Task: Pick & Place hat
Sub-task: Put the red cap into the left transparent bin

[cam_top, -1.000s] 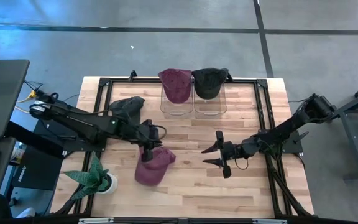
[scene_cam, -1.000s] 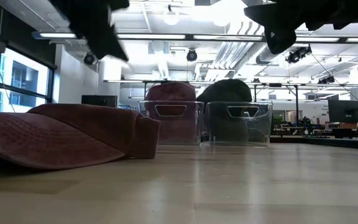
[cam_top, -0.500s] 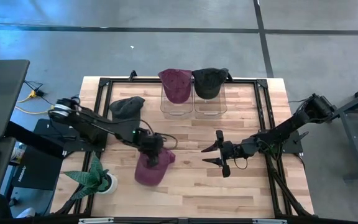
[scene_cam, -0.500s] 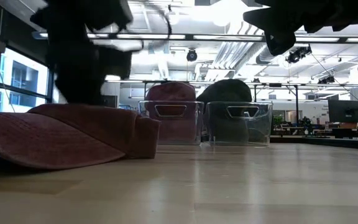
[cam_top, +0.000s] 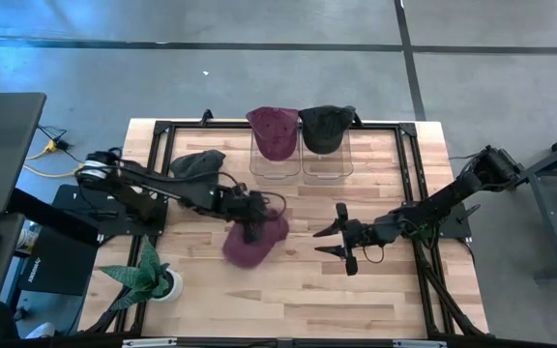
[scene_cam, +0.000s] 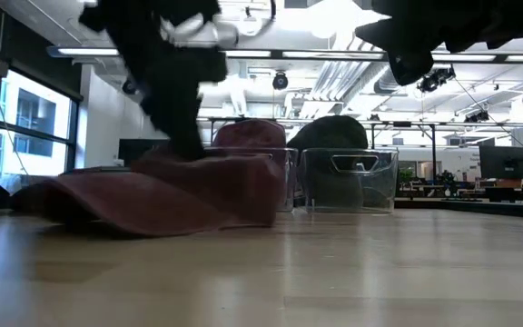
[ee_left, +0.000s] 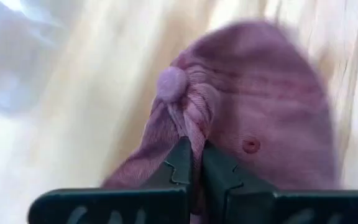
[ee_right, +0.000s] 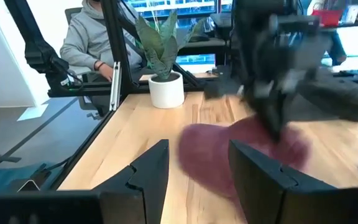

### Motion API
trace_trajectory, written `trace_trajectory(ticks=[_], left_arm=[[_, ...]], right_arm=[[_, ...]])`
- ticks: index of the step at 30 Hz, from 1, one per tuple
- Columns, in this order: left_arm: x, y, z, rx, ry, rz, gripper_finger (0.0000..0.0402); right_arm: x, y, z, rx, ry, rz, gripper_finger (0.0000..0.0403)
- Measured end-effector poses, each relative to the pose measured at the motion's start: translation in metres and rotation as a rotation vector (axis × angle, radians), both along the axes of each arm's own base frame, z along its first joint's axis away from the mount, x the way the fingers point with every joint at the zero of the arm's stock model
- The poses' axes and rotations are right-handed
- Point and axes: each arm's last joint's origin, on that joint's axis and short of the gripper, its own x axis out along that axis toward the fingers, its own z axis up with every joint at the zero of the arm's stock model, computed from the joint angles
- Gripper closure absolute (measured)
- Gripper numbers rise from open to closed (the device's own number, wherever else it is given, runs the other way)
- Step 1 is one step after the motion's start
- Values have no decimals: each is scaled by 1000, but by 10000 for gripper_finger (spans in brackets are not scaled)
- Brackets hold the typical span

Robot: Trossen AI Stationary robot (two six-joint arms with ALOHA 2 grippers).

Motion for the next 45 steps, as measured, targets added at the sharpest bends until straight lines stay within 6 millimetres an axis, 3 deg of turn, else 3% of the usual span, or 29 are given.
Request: trace_trajectory(ticks=[8,12,17,22,27,32,38,45], left_arm=[[-21,-4,74,227,-266,134,399],[-33,-13,96,273,-391,182,400],[-37,-27,112,309,-515,167,401],[-35,-39,123,384,-608,130,401],[-34,-42,131,424,-664,110,401],[-32,-42,135,443,-694,104,401],[-32,-43,136,451,-696,86,401],[-32,-44,134,435,-682,28,400]], right_arm=[[0,2,-14,36,113,36,243],[6,4,-30,40,178,43,243],[23,-15,-48,125,172,-129,230],[40,-33,-63,144,129,-163,179],[66,-31,-60,127,-10,-104,130],[95,-22,-51,36,-75,-69,124],[105,-22,-40,-8,-115,-162,188],[104,-23,-45,-38,-66,-201,368]])
